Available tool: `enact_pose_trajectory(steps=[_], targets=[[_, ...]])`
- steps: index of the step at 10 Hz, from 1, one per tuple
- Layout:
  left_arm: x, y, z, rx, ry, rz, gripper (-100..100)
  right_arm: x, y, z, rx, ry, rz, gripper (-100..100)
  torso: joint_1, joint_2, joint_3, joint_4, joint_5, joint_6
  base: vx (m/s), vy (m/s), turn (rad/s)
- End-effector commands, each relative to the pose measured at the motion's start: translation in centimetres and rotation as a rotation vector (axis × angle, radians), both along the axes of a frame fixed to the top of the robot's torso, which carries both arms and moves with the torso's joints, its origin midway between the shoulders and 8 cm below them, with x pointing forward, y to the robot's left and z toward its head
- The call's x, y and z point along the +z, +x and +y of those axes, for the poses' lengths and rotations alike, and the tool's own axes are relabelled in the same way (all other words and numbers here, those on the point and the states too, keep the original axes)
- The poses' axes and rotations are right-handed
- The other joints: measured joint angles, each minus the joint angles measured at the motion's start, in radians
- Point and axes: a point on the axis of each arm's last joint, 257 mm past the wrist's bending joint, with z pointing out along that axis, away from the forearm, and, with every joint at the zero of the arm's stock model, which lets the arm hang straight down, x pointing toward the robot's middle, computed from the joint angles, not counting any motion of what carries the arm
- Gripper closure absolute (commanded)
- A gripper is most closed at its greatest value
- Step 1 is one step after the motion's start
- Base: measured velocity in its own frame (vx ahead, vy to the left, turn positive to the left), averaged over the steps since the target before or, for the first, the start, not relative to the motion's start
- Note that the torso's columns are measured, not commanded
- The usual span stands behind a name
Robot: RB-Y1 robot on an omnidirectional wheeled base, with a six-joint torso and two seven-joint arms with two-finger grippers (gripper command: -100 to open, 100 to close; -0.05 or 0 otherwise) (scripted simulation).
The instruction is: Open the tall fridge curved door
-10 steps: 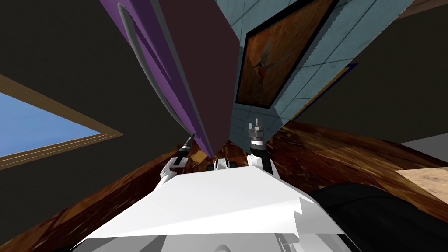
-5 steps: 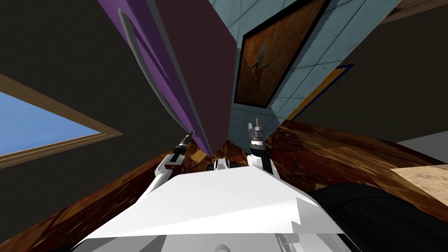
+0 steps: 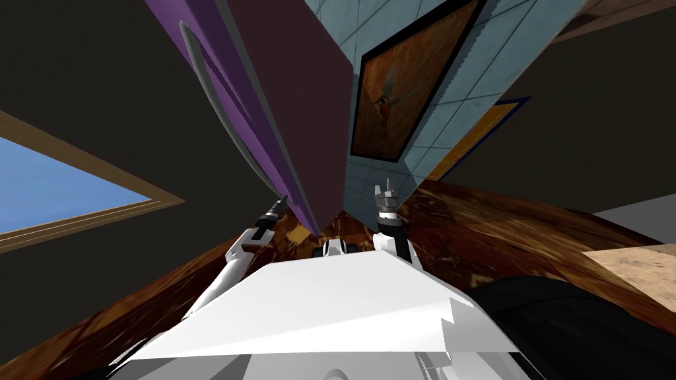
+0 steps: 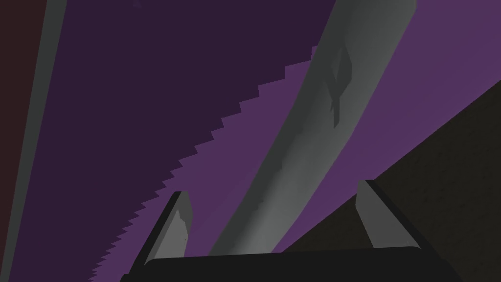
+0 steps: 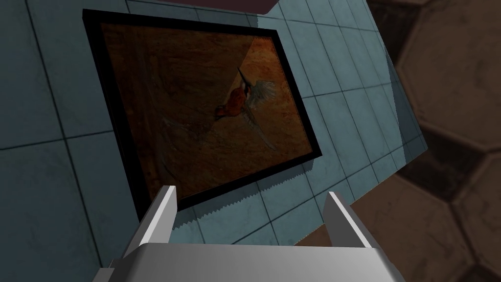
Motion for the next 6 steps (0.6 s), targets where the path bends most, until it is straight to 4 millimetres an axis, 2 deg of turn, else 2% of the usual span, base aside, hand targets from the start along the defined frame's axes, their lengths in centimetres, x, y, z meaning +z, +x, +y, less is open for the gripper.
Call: enact_pose_trajectory(steps=[1, 3, 5, 6], targets=[[1.11, 0.43, 1.06, 0.022, 0.022, 0.009, -100, 0.00, 0.00, 0.00, 0.000, 0.000, 0.000, 0, 0.000, 0.000, 0.000, 0.000, 0.000, 0.000, -0.026, -0.037, -0.003], [1.94, 0.69, 1.76, 0.035, 0.039, 0.013, -100, 0.00, 0.00, 0.00, 0.000, 0.000, 0.000, 0, 0.000, 0.000, 0.000, 0.000, 0.000, 0.000, -0.022, -0.024, -0.004], [1.70, 0.64, 1.56, 0.031, 0.034, 0.012, -100, 0.00, 0.00, 0.00, 0.000, 0.000, 0.000, 0, 0.001, 0.000, 0.000, 0.000, 0.000, 0.000, -0.005, -0.005, 0.000], [1.70, 0.63, 1.55, 0.031, 0.034, 0.012, 100, 0.00, 0.00, 0.00, 0.000, 0.000, 0.000, 0, 0.001, -0.001, 0.000, 0.000, 0.000, 0.000, 0.000, 0.000, 0.000]])
